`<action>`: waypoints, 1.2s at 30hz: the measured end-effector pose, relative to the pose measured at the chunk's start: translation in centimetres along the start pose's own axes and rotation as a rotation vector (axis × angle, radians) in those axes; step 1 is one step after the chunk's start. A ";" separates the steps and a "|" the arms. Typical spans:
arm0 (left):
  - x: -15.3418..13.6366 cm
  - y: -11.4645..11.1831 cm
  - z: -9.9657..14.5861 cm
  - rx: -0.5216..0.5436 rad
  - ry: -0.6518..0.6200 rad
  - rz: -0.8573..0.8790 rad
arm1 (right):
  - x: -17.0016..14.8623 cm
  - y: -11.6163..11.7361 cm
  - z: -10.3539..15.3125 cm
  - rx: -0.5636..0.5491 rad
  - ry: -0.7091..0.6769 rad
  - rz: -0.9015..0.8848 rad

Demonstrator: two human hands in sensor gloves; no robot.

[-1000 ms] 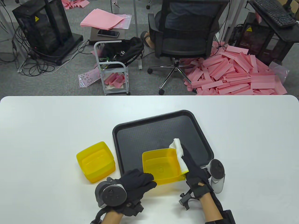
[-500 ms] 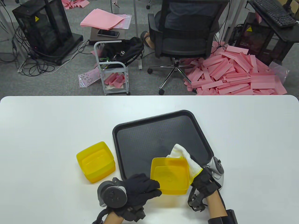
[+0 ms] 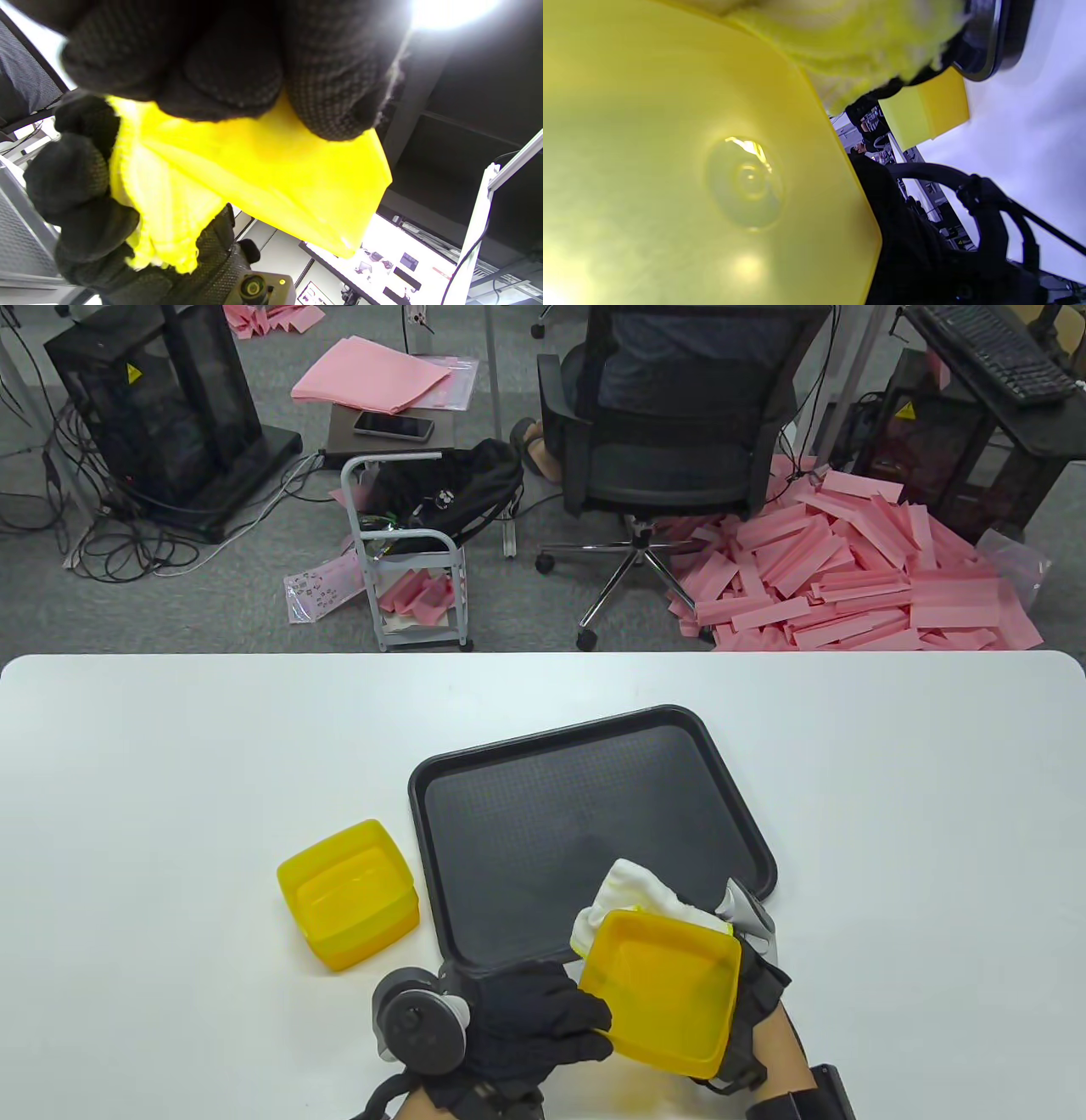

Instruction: Wipe plastic food containers with dish cloth

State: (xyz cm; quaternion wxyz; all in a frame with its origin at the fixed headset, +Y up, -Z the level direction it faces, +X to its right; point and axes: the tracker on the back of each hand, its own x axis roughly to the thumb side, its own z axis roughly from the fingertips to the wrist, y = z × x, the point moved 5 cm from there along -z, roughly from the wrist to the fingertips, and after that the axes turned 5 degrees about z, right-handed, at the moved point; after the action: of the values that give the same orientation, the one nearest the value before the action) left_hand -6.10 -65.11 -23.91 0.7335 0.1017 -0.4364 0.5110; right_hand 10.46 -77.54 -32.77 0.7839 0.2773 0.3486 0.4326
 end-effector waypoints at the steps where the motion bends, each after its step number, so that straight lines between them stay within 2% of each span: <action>1: 0.0 -0.1 0.0 0.000 -0.003 0.001 | -0.3 0.5 -0.3 0.016 0.000 -0.032; 9: -0.7 0.8 0.1 0.064 0.005 0.041 | -2.1 3.6 -2.0 0.120 -0.007 -0.244; 14: -0.8 1.8 0.4 0.134 0.012 -0.016 | -2.4 4.8 -2.3 0.088 0.009 -0.291; 20: -1.8 3.0 0.9 0.204 0.098 -0.182 | -2.7 3.8 -2.5 -0.009 0.017 -0.230; 26: -3.1 4.1 1.4 0.259 0.160 -0.281 | -3.1 2.9 -2.6 -0.044 0.018 -0.202; 32: -4.6 4.5 1.7 0.248 0.224 -0.308 | -2.8 1.8 -1.5 -0.113 -0.040 -0.221; 36: -5.4 4.6 1.9 0.242 0.251 -0.307 | -2.0 0.5 -0.5 -0.217 -0.086 -0.168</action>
State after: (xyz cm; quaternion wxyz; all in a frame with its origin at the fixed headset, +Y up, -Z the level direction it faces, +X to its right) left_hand -11.49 -67.69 -28.15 0.8338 0.1899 -0.2564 0.4506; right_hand 9.05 -78.95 -32.10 0.8569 0.1790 0.2879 0.3882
